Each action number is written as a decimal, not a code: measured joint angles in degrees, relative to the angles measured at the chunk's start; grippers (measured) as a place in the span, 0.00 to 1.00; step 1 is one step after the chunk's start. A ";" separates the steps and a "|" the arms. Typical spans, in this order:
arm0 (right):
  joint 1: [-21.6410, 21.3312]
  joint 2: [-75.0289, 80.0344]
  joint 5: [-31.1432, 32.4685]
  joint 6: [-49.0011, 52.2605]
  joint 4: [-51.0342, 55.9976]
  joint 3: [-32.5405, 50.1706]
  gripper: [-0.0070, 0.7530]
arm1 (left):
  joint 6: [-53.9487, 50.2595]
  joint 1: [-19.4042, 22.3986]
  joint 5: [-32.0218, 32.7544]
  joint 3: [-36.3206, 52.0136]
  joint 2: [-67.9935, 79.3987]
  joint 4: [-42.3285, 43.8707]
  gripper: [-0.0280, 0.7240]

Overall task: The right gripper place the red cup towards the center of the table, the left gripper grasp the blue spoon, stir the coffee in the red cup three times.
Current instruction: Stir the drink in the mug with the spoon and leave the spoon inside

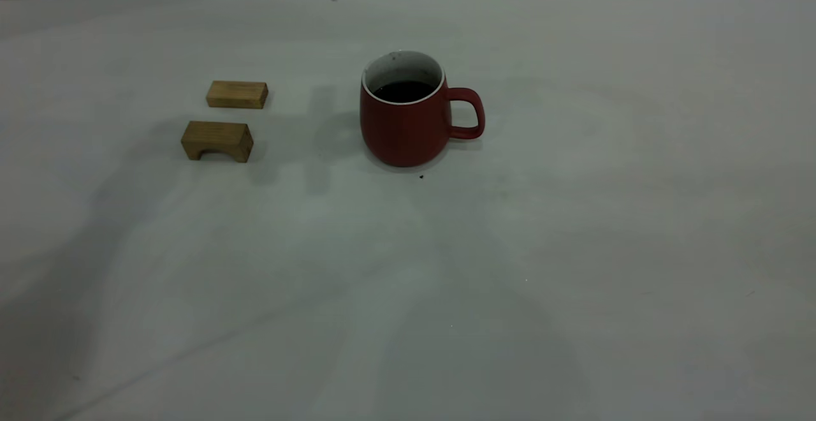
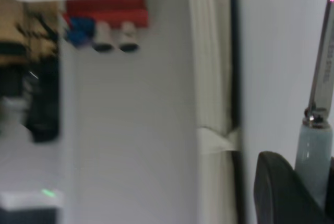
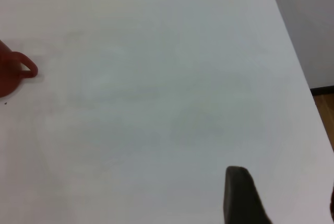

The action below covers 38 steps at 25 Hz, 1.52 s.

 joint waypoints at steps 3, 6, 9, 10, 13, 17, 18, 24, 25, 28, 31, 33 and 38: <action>0.00 0.00 0.00 0.00 0.00 0.00 0.59 | -5.94 -1.09 -3.68 0.00 1.87 -1.26 0.22; 0.00 0.00 0.00 0.00 0.00 0.00 0.59 | -7.65 -1.58 -6.97 0.00 4.25 -3.14 0.22; 0.00 0.00 0.00 0.00 0.00 0.00 0.59 | -6.39 -1.74 -8.71 0.00 6.53 -6.94 0.22; 0.00 0.00 0.00 0.00 0.00 0.00 0.59 | -5.20 -1.79 -9.02 0.00 7.27 -8.95 0.22; 0.00 0.00 0.00 0.00 0.00 0.00 0.59 | 1.08 -2.05 -10.06 0.00 10.29 -16.08 0.22; 0.00 0.00 0.00 0.00 0.00 0.00 0.59 | 8.86 -3.53 -12.48 -0.97 14.45 -21.89 0.22; 0.00 0.00 0.00 0.00 0.00 0.00 0.59 | 9.39 -4.01 -13.14 -1.40 15.29 -22.21 0.22; 0.00 0.00 0.00 0.00 0.00 0.00 0.59 | 9.57 -6.56 -14.40 -3.44 19.12 -22.83 0.22; 0.00 0.00 0.00 0.00 0.00 0.00 0.59 | 9.55 -6.88 -14.34 -3.44 19.28 -22.63 0.22; 0.00 0.00 0.00 0.00 0.00 0.00 0.59 | 9.18 -6.99 -13.33 -3.44 19.70 -21.39 0.22; 0.00 0.00 0.00 0.00 0.00 0.00 0.59 | 9.07 -6.15 -12.82 -3.44 19.76 -18.47 0.22; 0.00 0.00 0.00 0.00 0.00 0.00 0.59 | 9.02 -4.99 -12.53 -3.44 19.76 -17.65 0.22; 0.00 0.00 0.00 0.00 0.00 0.00 0.59 | 10.60 -4.05 -14.46 -4.28 19.82 -21.91 0.22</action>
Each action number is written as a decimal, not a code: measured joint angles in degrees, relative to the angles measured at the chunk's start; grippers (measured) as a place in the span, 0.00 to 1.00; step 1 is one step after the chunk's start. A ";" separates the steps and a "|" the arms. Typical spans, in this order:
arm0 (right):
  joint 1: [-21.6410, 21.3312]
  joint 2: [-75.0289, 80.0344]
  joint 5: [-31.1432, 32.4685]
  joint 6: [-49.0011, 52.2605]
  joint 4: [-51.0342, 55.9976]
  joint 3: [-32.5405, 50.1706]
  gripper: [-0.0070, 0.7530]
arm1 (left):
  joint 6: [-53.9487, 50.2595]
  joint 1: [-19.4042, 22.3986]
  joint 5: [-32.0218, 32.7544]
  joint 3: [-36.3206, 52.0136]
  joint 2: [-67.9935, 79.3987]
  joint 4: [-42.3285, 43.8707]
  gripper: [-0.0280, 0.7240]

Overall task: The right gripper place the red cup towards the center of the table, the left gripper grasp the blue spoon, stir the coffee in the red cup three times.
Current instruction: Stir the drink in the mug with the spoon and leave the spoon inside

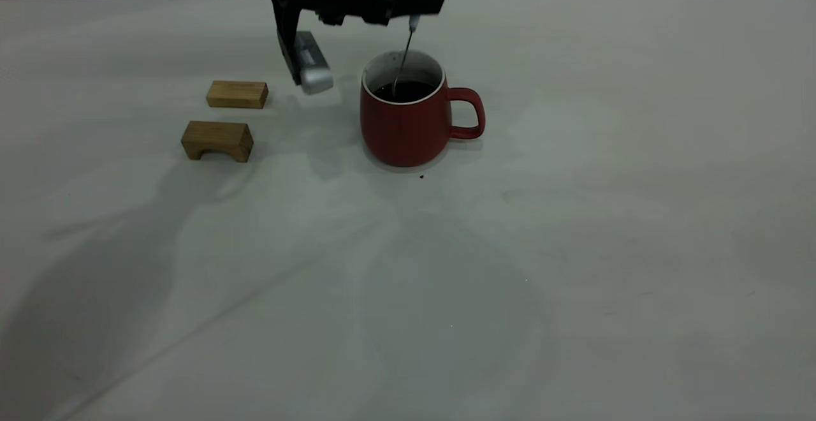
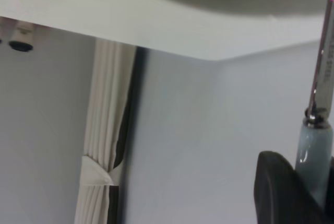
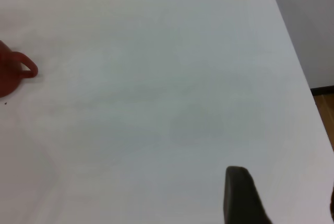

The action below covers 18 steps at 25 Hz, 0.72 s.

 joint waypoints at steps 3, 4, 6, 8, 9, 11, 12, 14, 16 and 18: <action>0.00 0.00 0.00 0.00 0.00 0.00 0.59 | 0.68 -1.33 -0.94 -2.02 0.92 -0.67 0.22; 0.00 0.00 0.00 0.00 0.00 0.00 0.59 | 0.76 -2.01 -1.13 -2.45 1.26 -0.72 0.22; 0.00 0.00 0.00 0.00 0.00 0.00 0.59 | 0.43 -3.15 -0.90 -2.60 1.89 -0.66 0.22; 0.00 0.00 0.00 0.00 0.00 0.00 0.59 | -0.52 -3.81 0.60 -2.60 2.15 0.10 0.22; 0.00 0.00 0.00 0.00 0.00 0.00 0.59 | -1.30 -3.90 1.63 -2.60 2.21 0.92 0.22; 0.00 0.00 0.00 0.00 0.00 0.00 0.59 | -3.40 -3.66 3.51 -2.54 2.21 3.22 0.22; 0.00 0.00 0.00 0.00 0.00 0.00 0.59 | -4.75 -3.30 4.03 -2.54 2.21 4.76 0.22; 0.00 0.00 0.00 0.00 0.00 0.00 0.59 | -6.57 -2.34 4.21 -2.49 2.21 7.22 0.22; 0.00 0.00 0.00 0.00 0.00 0.00 0.59 | -6.92 -1.20 3.93 -2.50 2.21 7.93 0.22; 0.00 0.00 0.00 0.00 0.00 0.00 0.59 | -6.76 -0.65 2.20 -2.50 2.16 7.52 0.22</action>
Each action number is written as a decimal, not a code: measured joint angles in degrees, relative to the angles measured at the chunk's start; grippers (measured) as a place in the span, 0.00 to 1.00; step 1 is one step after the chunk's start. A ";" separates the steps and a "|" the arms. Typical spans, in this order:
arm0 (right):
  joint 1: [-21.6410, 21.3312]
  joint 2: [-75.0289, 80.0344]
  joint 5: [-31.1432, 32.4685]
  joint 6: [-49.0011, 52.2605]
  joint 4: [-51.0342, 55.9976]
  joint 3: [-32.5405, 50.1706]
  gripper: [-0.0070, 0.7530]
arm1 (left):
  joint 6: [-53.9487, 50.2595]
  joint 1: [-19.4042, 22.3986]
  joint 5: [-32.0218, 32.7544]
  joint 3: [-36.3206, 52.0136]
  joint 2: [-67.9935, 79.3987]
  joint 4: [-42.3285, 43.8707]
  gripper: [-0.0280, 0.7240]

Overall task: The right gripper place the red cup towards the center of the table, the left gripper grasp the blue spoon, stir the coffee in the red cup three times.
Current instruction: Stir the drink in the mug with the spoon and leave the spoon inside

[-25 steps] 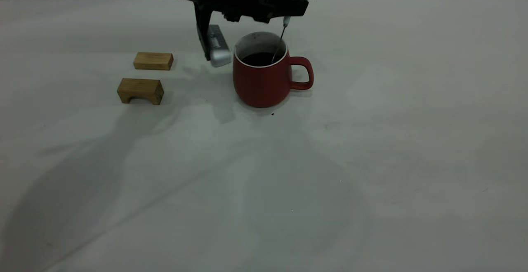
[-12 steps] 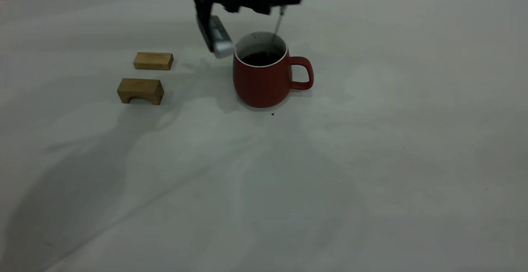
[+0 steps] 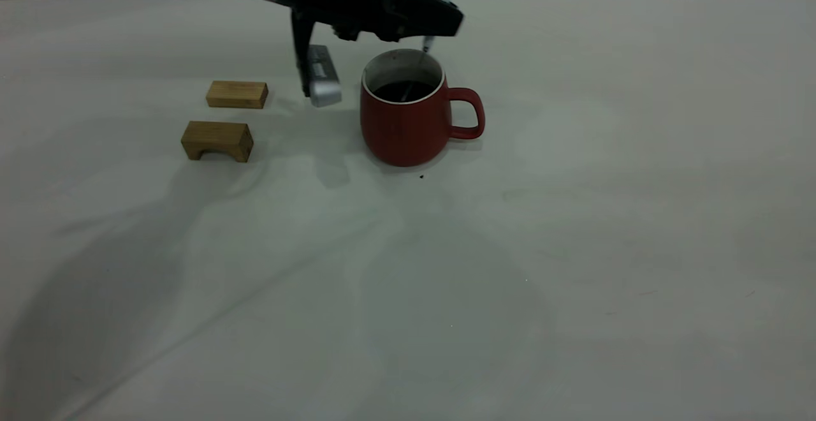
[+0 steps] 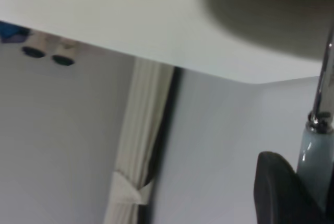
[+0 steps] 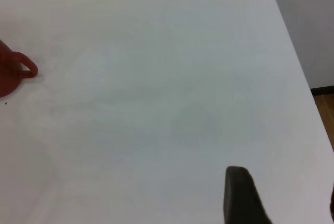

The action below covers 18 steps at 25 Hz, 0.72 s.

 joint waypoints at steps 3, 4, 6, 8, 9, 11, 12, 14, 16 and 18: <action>0.00 0.00 0.00 0.00 0.00 0.00 0.59 | 1.64 -0.25 -2.80 -0.72 0.00 -2.14 0.22; 0.00 0.00 0.00 0.00 0.00 0.00 0.59 | 1.92 -0.59 -3.34 -1.41 0.14 -2.91 0.22; 0.00 0.00 0.00 0.00 0.00 0.00 0.59 | 2.15 -1.60 -3.55 -2.92 0.65 -4.31 0.22; 0.00 0.00 0.00 0.00 0.00 0.00 0.59 | 2.20 -2.80 -3.55 -3.54 1.06 -4.78 0.22; 0.00 0.00 0.00 0.00 0.00 0.00 0.59 | 2.20 -3.15 -3.26 -3.54 1.12 -4.64 0.22; 0.00 0.00 0.00 0.00 0.00 0.00 0.59 | 2.06 -3.46 -1.82 -3.54 1.12 -3.37 0.22; 0.00 0.00 0.00 0.00 0.00 0.00 0.59 | 1.54 -3.34 -0.83 -3.54 1.12 -2.33 0.22; 0.00 0.00 0.00 0.00 0.00 0.00 0.59 | -0.71 -2.62 1.99 -3.54 1.12 0.82 0.22; 0.00 0.00 0.00 0.00 0.00 0.00 0.59 | -3.94 -1.35 4.72 -3.54 1.12 4.68 0.22; 0.00 0.00 0.00 0.00 0.00 0.00 0.59 | -6.85 0.44 6.80 -3.54 1.12 8.18 0.22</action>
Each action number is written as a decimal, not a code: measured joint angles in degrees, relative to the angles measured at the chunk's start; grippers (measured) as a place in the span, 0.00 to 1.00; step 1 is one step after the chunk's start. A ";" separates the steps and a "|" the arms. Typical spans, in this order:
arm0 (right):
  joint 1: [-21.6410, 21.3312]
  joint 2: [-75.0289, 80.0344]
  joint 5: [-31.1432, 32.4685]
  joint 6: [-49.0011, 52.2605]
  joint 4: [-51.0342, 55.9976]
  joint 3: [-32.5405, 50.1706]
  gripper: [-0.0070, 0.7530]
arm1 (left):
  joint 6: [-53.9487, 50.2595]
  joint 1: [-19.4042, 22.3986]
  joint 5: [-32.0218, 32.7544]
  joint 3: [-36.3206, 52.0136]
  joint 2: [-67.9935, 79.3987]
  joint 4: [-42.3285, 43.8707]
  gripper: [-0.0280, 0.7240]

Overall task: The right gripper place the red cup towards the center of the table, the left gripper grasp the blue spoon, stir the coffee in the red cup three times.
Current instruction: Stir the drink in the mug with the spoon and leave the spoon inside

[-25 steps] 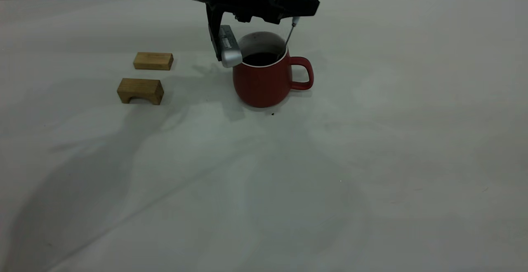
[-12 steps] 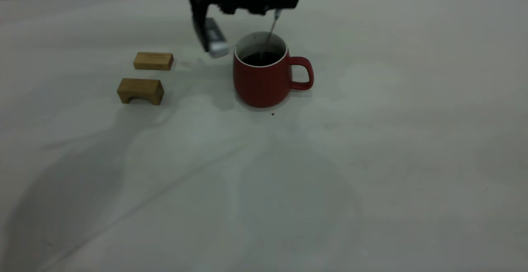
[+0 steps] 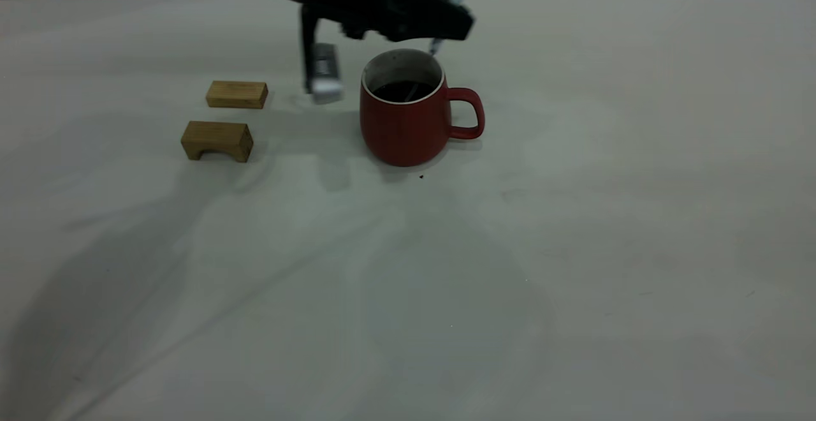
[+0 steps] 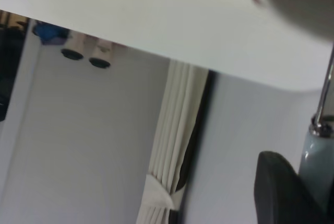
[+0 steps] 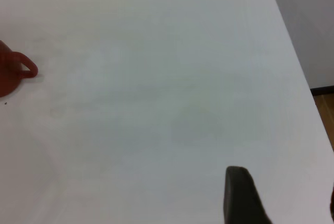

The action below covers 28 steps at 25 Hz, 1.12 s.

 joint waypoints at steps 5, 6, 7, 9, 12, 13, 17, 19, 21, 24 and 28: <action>0.00 0.00 0.00 0.00 0.00 0.00 0.59 | -1.16 2.45 -2.95 -0.07 -0.73 2.91 0.22; 0.00 0.00 0.00 0.00 0.00 0.00 0.59 | -0.11 2.49 -4.48 -0.38 -0.96 2.58 0.22; 0.00 0.00 0.00 0.00 0.00 0.00 0.59 | 0.78 2.44 -5.71 -0.70 -1.08 1.77 0.22; 0.00 0.00 0.00 0.00 0.00 0.00 0.59 | 2.40 1.91 -6.66 -1.13 -1.20 -0.49 0.22; 0.00 0.00 0.00 0.00 0.00 0.00 0.59 | 3.46 0.24 -7.46 -1.11 -1.20 -3.09 0.22; 0.00 0.00 0.00 0.00 0.00 0.00 0.59 | 3.65 -0.29 -7.50 -1.11 -1.20 -3.30 0.22; 0.00 0.00 0.00 0.00 0.00 0.00 0.59 | 3.75 -2.01 -5.68 -1.11 -0.68 -1.44 0.22; 0.00 0.00 0.00 0.00 0.00 0.00 0.59 | 3.41 -2.07 -4.85 -1.11 -0.49 2.13 0.22; 0.00 0.00 0.00 0.00 0.00 0.00 0.59 | 3.20 -1.66 -4.73 -1.11 -0.34 4.82 0.22; 0.00 0.00 0.00 0.00 0.00 0.00 0.59 | 3.14 -0.79 -4.64 -1.11 -0.32 7.76 0.22; 0.00 0.00 0.00 0.00 0.00 0.00 0.59 | 3.14 -0.45 -4.59 -1.11 -0.32 8.68 0.22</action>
